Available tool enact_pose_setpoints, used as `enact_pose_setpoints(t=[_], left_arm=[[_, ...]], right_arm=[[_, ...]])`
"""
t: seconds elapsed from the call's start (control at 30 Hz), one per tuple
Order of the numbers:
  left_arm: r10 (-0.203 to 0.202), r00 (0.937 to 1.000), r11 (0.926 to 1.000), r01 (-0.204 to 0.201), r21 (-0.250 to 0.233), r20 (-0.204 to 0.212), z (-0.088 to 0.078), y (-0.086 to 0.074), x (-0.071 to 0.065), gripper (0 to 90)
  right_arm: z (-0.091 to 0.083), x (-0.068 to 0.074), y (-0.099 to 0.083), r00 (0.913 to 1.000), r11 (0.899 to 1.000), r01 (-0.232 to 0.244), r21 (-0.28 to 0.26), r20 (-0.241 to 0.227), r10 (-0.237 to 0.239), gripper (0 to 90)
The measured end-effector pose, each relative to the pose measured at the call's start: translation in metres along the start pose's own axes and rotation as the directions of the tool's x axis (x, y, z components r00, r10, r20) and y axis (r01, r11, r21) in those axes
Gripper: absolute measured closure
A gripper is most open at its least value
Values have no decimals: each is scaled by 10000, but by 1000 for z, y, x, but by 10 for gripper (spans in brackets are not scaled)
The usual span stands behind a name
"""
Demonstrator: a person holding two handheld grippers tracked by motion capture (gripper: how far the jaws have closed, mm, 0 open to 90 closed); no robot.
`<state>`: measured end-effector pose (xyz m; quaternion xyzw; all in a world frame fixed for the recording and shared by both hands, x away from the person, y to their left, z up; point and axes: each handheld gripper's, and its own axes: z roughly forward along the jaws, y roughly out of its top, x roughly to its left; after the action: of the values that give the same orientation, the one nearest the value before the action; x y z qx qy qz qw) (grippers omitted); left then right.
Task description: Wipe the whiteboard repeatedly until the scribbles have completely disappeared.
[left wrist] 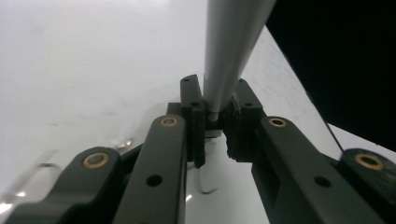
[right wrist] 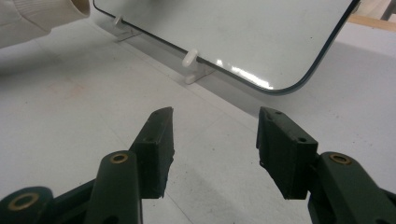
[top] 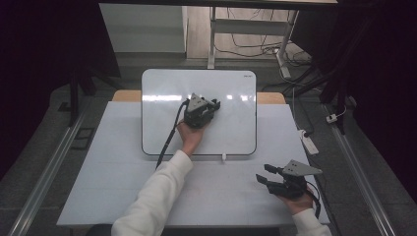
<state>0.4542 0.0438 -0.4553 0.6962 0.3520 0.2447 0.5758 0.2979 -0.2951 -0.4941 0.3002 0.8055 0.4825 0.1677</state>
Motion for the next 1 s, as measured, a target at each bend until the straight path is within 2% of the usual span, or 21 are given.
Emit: enact_pose_setpoints(t=[0.13,0.17,0.3,0.37,0.43,0.53,0.6,0.67,0.7,0.77,0.83,0.9,1.0], left_arm=[[428,9990,9989,-430,206,94,5,-2,-12,782],[449,9990,9988,-450,203,81,4,-2,-11,782],[-97,9998,10000,96,-23,-201,-8,1,9,782],[-98,9995,9999,96,-50,-306,-14,0,14,782],[-26,9998,10000,26,11,-194,-13,-3,9,782],[252,9991,9994,-260,226,328,-3,-10,-8,782],[426,9984,9986,-437,283,383,1,-12,-16,782],[334,9990,9991,-342,240,308,-2,-10,-10,782],[253,9996,9995,-255,168,112,-6,-9,-4,782],[-94,9998,9999,93,-76,-184,-13,-5,9,782],[-401,9988,9990,395,-211,-274,-17,-3,17,782],[-355,9990,9992,350,-175,-258,-14,-4,13,782],[-69,9999,10000,69,41,127,-5,-7,-3,782]], right_arm=[[2,0,1,10000,10000,49,40,-53,-49,461],[2,1,1,10000,10000,84,40,-35,-84,460],[1,1,1,10000,10000,66,30,2,-66,460],[1,1,1,10000,10000,39,25,-26,-38,461],[2,1,1,10000,10000,54,28,-58,-54,461],[4,3,2,9999,9999,130,71,-88,-130,460],[5,4,2,9999,9999,150,83,-80,-149,460],[4,3,2,9999,9999,125,88,-71,-124,460],[4,3,1,9999,9999,97,86,-71,-97,460],[3,3,1,9999,9999,93,63,-52,-93,460],[2,2,1,10000,10000,80,49,-48,-80,460],[3,2,1,9999,10000,81,46,-65,-81,460],[5,4,2,9998,9999,129,78,-127,-128,460]])
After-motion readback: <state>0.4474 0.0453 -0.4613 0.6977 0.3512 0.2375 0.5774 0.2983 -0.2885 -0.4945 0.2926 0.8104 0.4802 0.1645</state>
